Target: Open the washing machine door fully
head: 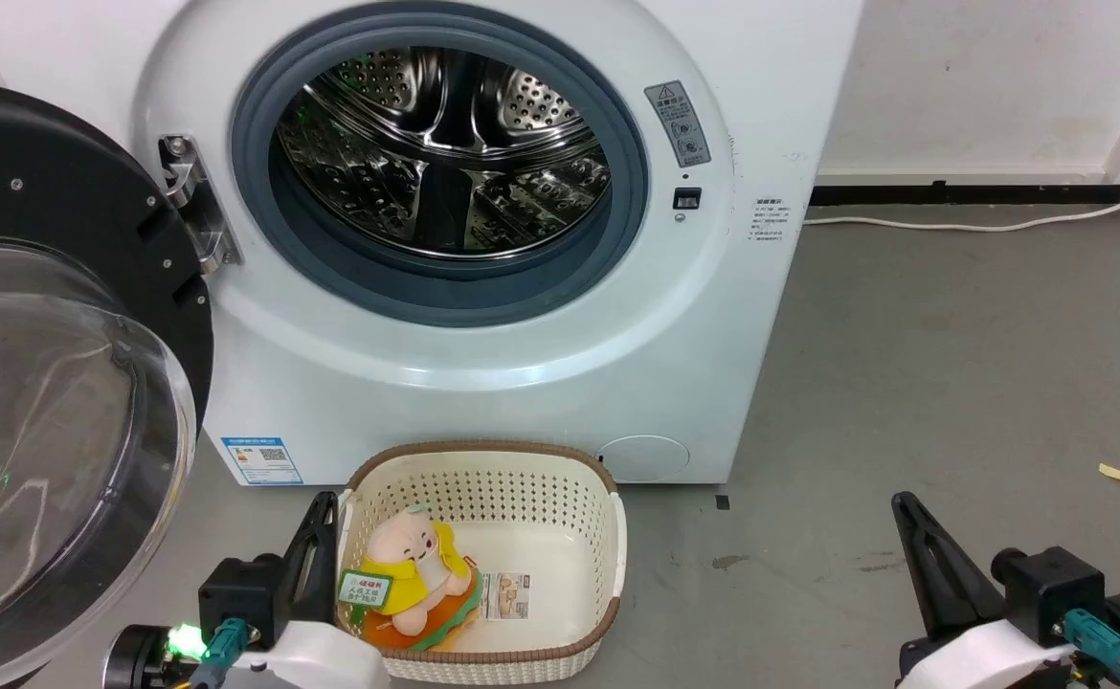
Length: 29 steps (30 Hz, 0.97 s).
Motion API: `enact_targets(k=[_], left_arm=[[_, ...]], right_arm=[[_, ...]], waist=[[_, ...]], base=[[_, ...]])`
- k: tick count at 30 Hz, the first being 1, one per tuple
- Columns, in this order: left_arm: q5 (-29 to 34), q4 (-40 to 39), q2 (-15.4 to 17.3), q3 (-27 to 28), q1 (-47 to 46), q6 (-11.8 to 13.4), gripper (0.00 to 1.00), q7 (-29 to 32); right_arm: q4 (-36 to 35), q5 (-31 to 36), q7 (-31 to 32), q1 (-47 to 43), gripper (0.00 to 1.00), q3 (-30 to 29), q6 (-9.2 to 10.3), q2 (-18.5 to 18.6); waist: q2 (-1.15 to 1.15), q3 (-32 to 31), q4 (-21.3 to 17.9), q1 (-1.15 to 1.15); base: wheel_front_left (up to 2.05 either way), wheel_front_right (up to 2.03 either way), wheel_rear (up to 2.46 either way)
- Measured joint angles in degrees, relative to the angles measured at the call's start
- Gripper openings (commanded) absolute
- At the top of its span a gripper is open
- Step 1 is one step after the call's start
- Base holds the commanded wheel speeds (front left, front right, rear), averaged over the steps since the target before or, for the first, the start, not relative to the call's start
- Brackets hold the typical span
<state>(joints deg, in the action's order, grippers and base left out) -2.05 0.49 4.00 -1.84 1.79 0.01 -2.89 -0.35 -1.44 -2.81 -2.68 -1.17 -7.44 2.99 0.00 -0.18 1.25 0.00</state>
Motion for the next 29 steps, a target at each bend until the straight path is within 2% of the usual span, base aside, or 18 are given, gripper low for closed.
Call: enact_targets(k=[29], left_arm=[[1.7,-0.3,-1.1,1.8,-0.9,0.0,0.0,2.9]], right_arm=[[0.2,1.0,2.8,2.0,0.0,1.1,0.0,0.0]], waist=[[0.0,0.2,-1.3,0.0]], base=[[0.0,0.0,0.0]])
